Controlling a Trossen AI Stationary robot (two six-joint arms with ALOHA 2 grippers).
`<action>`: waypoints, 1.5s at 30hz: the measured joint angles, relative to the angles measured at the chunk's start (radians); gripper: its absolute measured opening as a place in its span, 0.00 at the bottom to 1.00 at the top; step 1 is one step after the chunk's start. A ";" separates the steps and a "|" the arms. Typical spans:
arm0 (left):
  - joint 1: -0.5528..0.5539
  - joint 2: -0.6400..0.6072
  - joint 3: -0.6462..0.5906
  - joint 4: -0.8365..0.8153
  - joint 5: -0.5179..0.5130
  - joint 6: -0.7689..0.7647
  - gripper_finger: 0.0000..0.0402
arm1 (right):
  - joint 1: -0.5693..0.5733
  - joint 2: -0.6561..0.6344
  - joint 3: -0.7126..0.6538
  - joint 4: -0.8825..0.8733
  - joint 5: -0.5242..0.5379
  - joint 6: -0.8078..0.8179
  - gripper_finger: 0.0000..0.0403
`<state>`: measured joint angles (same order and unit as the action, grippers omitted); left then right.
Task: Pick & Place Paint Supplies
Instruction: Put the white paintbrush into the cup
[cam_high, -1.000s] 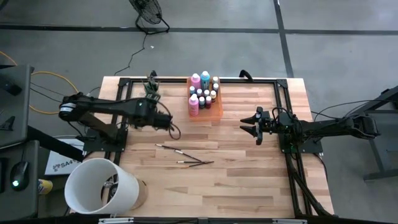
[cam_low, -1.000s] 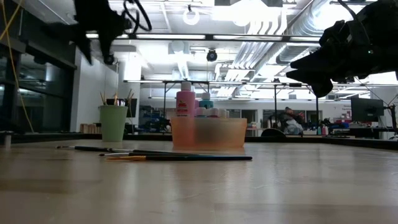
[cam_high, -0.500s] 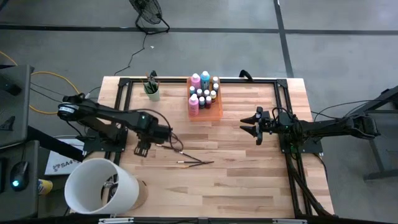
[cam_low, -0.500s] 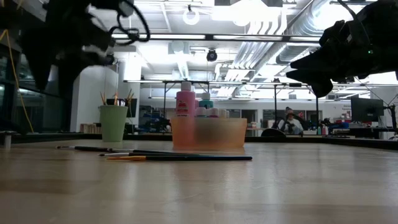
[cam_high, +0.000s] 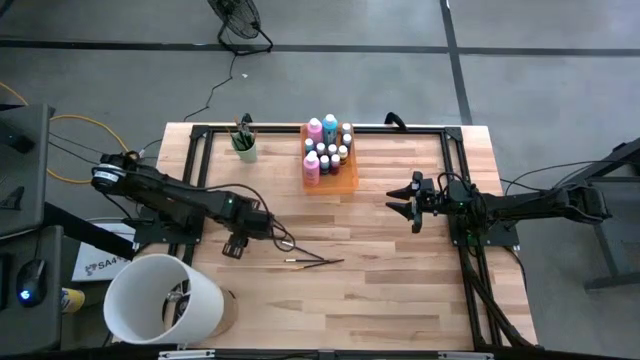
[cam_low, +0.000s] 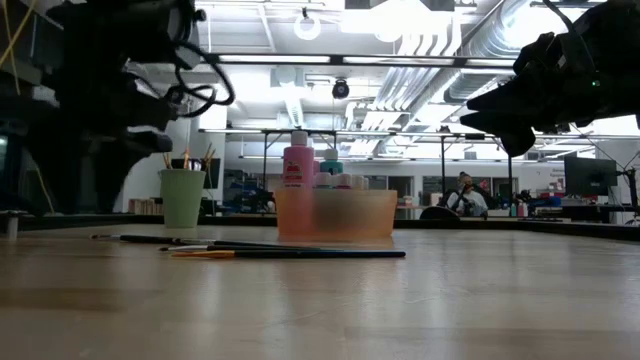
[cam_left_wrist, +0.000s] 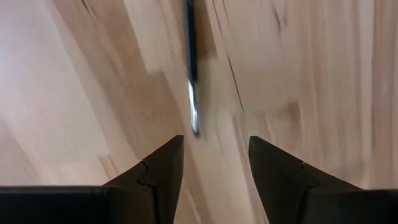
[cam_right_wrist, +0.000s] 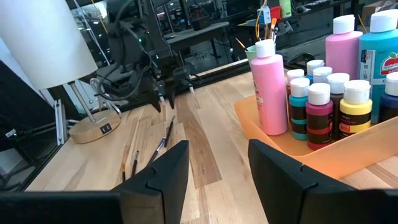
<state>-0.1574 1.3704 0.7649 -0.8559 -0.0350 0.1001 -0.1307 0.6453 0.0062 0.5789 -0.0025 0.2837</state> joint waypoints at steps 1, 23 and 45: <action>0.000 0.000 -0.004 0.023 -0.012 0.001 0.44 | 0.000 0.000 0.000 0.000 0.000 0.000 0.40; 0.000 0.007 -0.125 0.172 -0.051 0.026 0.44 | 0.000 0.000 0.000 0.000 0.000 0.000 0.40; 0.147 0.008 -0.128 0.200 0.106 0.020 0.44 | 0.000 0.000 0.000 0.000 0.000 0.000 0.40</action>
<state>-0.0104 1.3781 0.6373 -0.6556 0.0711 0.1206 -0.1309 0.6449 0.0060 0.5789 -0.0023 0.2839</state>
